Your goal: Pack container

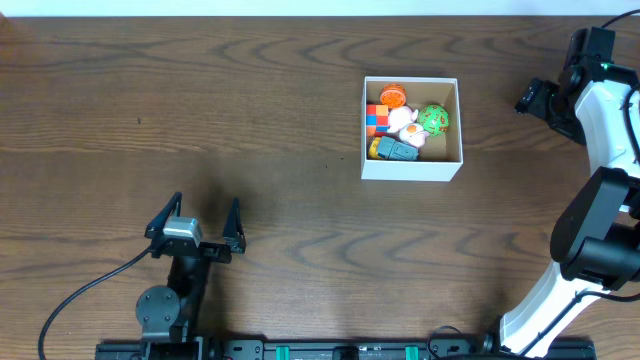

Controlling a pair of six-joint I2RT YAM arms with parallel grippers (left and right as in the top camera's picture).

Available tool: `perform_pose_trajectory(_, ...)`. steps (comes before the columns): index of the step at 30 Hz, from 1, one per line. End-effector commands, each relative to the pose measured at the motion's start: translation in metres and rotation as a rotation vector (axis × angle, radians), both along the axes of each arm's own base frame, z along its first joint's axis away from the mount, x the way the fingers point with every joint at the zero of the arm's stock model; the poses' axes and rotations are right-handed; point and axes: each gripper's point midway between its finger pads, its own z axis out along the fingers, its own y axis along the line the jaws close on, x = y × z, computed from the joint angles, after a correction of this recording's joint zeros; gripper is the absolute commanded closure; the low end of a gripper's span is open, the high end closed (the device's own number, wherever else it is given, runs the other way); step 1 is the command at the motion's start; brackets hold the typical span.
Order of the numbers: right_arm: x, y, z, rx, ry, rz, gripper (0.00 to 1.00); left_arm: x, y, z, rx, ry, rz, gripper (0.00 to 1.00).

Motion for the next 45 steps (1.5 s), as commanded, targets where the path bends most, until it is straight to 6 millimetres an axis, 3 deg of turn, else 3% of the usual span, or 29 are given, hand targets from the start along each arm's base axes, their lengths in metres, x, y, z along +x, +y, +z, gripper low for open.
perform_pose_trajectory(1,-0.002,-0.006,-0.001,-0.008,0.001,-0.025,0.01,0.001,0.005,-0.008,0.017,0.028,0.028,0.02)
perform_pose_trajectory(6,-0.002,-0.006,-0.001,-0.008,0.001,-0.025,0.01,-0.002,0.006,-0.046,0.029,0.182,0.037,0.02)
perform_pose_trajectory(45,-0.002,-0.006,-0.001,-0.008,0.001,-0.025,0.01,-0.002,0.006,-0.045,0.029,0.175,0.038,0.02)
